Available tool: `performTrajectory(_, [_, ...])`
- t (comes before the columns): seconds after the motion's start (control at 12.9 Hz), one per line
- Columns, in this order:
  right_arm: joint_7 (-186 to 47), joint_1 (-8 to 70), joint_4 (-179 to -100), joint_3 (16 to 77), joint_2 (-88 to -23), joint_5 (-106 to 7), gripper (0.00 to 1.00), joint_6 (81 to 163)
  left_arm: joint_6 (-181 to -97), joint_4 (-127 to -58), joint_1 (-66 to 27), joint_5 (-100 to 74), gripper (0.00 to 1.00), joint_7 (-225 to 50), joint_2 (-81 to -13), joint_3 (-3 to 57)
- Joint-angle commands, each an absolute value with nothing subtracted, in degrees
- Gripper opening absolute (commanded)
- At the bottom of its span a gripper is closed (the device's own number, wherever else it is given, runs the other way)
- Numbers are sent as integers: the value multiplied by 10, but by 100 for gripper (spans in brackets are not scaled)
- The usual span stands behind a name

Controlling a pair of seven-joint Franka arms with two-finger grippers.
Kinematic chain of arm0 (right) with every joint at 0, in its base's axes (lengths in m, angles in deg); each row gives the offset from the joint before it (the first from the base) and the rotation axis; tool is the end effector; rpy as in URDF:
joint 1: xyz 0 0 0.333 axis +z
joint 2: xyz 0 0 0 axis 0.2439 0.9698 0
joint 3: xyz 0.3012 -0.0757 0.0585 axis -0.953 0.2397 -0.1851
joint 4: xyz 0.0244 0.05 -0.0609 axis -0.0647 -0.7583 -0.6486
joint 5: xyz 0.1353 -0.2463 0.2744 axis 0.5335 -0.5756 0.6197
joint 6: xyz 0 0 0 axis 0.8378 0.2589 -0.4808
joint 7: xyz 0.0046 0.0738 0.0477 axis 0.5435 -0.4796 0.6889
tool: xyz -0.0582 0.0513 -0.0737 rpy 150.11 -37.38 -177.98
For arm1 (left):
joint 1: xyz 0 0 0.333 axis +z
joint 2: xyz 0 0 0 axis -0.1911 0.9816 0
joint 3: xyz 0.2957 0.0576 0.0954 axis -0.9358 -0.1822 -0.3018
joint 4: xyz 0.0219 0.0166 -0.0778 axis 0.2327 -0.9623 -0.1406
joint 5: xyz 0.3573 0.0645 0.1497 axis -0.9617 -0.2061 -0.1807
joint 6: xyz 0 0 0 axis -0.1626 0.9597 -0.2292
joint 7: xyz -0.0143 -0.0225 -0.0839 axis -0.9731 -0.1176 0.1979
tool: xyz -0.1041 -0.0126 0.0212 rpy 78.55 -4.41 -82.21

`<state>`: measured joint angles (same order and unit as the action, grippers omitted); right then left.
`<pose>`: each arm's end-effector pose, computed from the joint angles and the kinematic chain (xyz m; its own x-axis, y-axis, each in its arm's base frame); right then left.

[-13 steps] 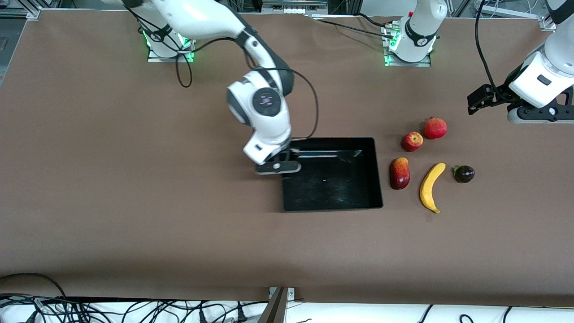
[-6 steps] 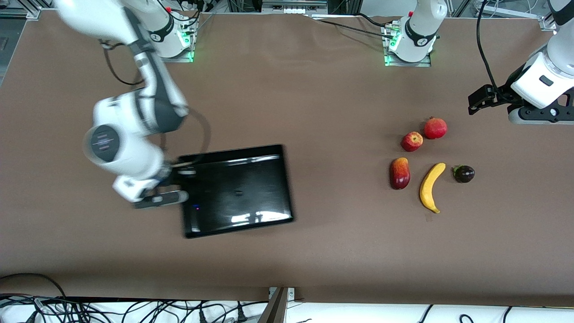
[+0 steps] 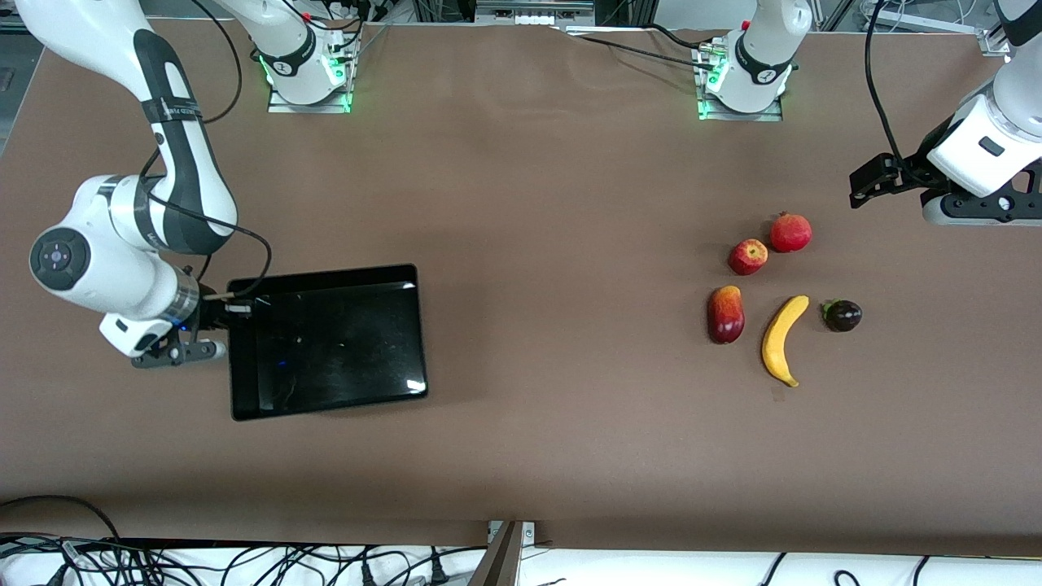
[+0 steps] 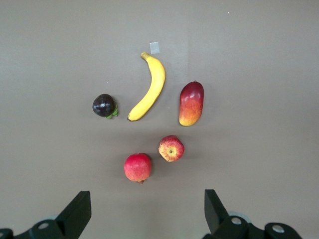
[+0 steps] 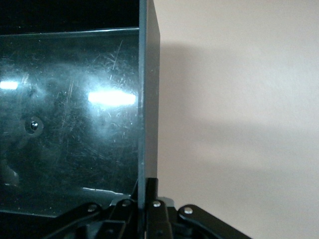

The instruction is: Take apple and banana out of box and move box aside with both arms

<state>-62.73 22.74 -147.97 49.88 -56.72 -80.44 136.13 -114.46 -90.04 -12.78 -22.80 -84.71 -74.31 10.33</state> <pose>0.6310 0.0088 0.3027 0.9883 0.1525 -0.0042 0.1523 -0.9880 -0.0251 0.5428 -0.0326 0.5857 0.9984 0.0015 -0.0572 0.0001 -0.9997 -0.0240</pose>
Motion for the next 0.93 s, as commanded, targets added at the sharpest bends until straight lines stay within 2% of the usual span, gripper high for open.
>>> performTrajectory(0.0, [-534,229,-1604,523,-620,-741,0,1444,-1136,-892,-124,-217,100,-834,-744,105])
performTrajectory(0.31, [-494,223,-1637,526,-603,-708,0,1499,-1137,-887,-124,-217,100,-834,-739,105])
performTrajectory(0.39, [-496,223,-1635,527,-600,-708,37,1496,-1137,-887,-125,-217,100,-834,-739,106])
performTrajectory(0.46, [-498,223,-1631,527,-604,-708,99,1495,-1136,-887,-125,-217,100,-834,-739,105])
performTrajectory(0.62, [-507,227,-1616,526,-624,-708,100,1481,-1136,-887,-124,-217,100,-834,-740,105])
performTrajectory(0.85, [-541,232,-1524,527,-658,-747,100,1314,-1135,-887,-125,-217,100,-834,-740,107])
